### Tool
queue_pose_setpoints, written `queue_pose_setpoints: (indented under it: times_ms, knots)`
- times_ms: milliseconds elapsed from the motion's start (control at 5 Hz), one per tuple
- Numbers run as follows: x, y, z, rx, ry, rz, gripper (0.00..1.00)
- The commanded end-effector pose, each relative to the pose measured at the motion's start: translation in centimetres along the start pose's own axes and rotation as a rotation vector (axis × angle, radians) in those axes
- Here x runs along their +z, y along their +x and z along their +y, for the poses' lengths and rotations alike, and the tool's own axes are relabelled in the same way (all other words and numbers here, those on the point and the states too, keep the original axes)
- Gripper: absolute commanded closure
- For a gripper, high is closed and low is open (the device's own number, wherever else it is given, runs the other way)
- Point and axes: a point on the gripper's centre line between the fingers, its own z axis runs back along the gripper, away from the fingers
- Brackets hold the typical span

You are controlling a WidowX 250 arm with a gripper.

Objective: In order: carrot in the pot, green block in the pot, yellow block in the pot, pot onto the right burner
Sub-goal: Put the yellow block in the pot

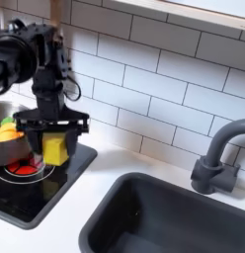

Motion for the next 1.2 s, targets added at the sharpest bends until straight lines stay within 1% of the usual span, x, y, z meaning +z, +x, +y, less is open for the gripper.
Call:
queue_pose_setpoints:
  times_ms: [0, 200, 400, 600, 800, 1000]
  knots:
    - [3.9, -1.1, 0.2, 0.016, -0.072, -0.053, 1.00]
    - [4.8, -1.9, 1.1, 0.026, -0.089, -0.051, 1.00]
    - [5.5, -2.7, 3.0, 0.065, -0.093, -0.052, 1.00]
    - [6.8, -2.5, 4.4, 0.097, -0.103, -0.072, 1.00]
    - [7.1, -2.7, 6.2, 0.132, -0.113, -0.057, 1.00]
    - [7.2, -2.5, 7.9, 0.169, -0.117, -0.051, 1.00]
